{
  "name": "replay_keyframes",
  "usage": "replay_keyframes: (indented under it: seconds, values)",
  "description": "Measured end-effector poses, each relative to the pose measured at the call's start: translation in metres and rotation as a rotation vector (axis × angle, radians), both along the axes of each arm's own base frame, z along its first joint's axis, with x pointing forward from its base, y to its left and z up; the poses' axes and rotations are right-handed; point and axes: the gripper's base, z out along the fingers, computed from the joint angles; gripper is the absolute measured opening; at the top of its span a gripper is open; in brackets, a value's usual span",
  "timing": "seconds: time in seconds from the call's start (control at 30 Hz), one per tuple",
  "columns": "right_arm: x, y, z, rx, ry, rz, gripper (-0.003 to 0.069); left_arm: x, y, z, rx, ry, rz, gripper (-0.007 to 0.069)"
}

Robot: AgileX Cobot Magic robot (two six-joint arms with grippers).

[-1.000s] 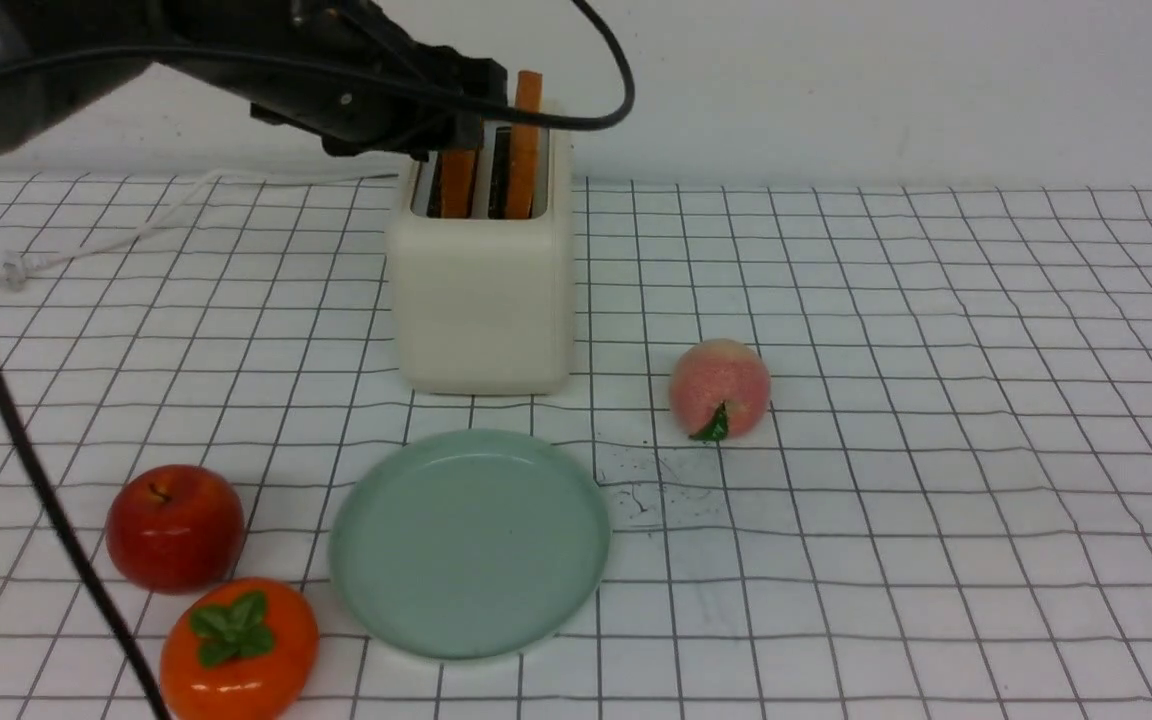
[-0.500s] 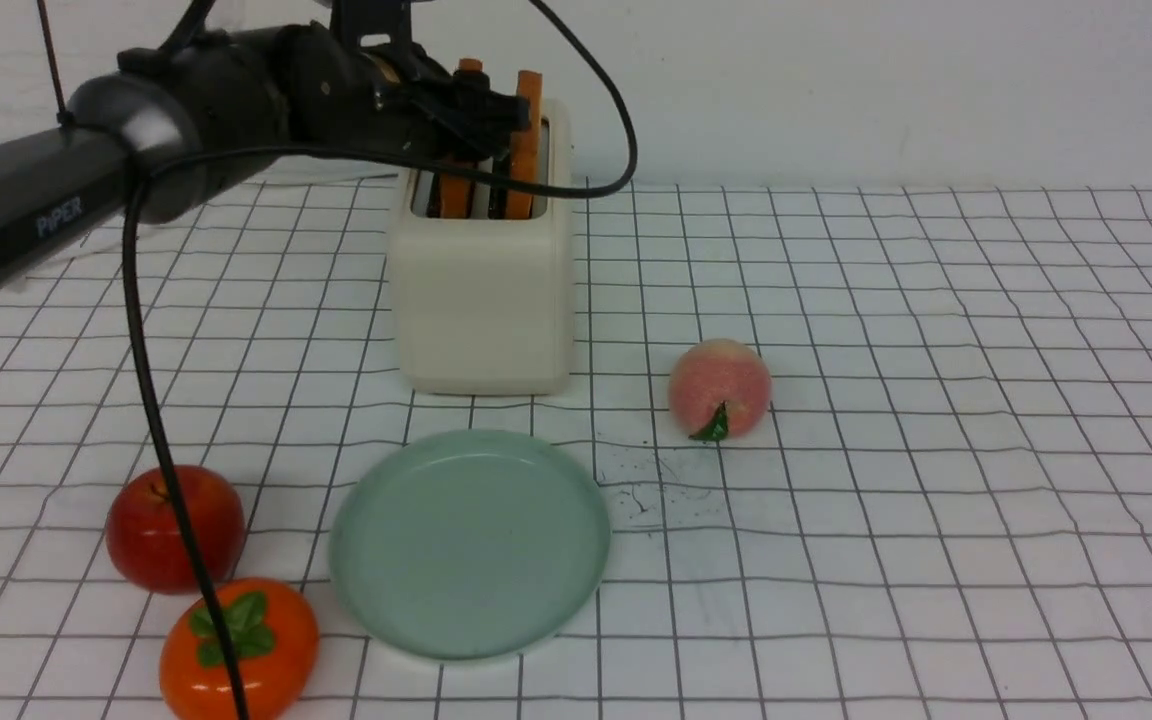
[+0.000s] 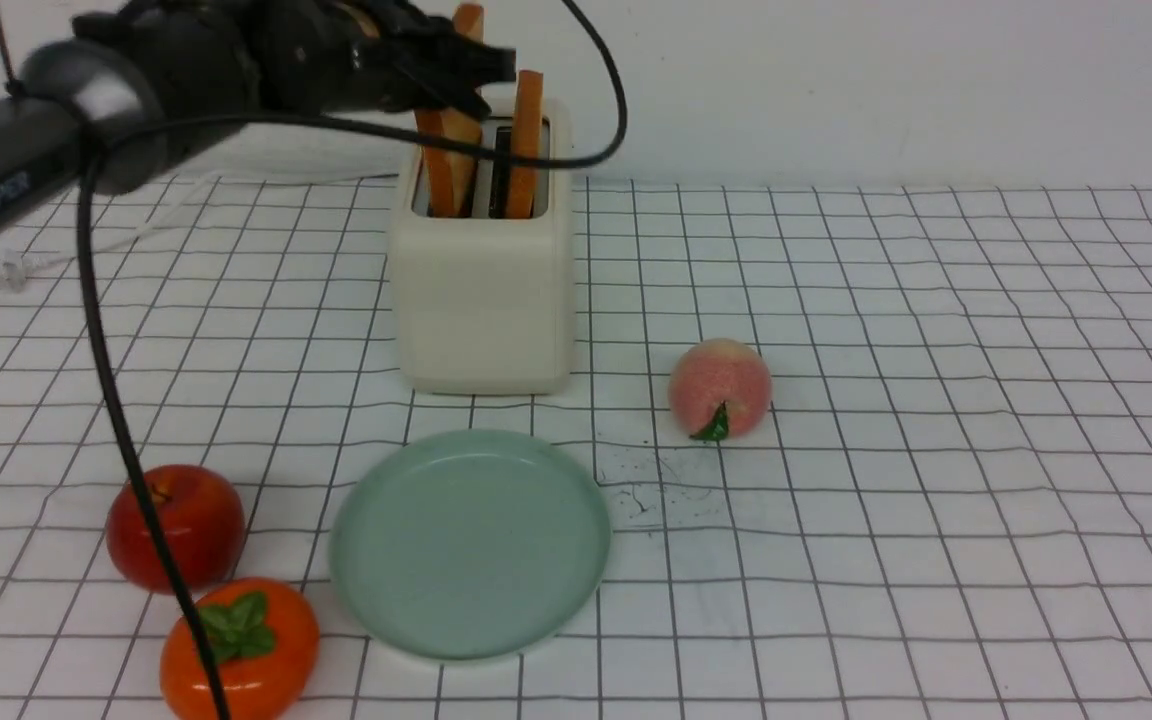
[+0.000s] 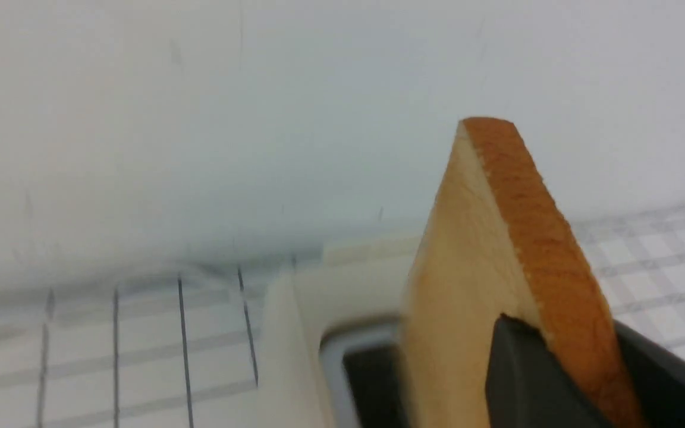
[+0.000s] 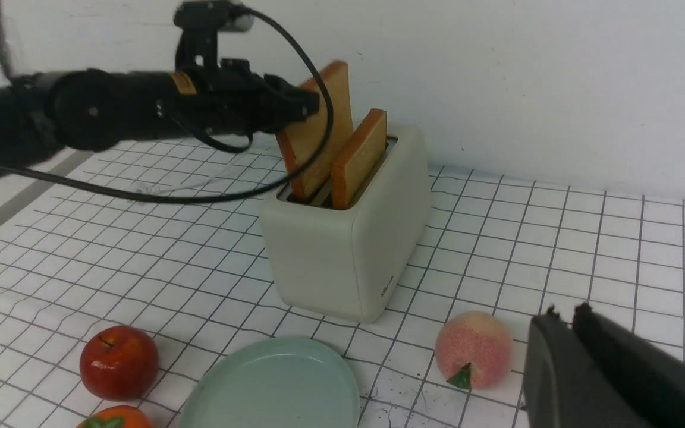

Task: Take toasted bread from bread machine on white checkered table place on plate.
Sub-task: 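Reach for a toast slice standing in the toaster with the left gripper, then place the slice of bread on the plate with the left gripper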

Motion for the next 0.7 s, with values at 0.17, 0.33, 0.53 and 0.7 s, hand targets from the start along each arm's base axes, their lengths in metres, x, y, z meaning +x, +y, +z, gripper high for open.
replay_keyframes:
  seconds: [0.17, 0.33, 0.53, 0.7]
  values:
    - [-0.009, -0.005, 0.003, -0.003, -0.029, -0.002, 0.0041, -0.063, 0.015, 0.076, 0.005, 0.011, -0.035, 0.0106]
    - [-0.024, -0.014, 0.003, -0.026, -0.021, -0.001, 0.0041, -0.131, 0.023, 0.084, 0.017, 0.298, -0.15, 0.0106]
    - [-0.034, -0.02, -0.005, -0.083, 0.059, 0.0, 0.0041, -0.159, 0.007, 0.003, -0.099, 0.615, -0.358, 0.0106]
    - [-0.036, -0.021, -0.011, -0.125, 0.115, 0.005, 0.0041, -0.15, -0.006, -0.07, -0.222, 0.717, -0.413, 0.0106]
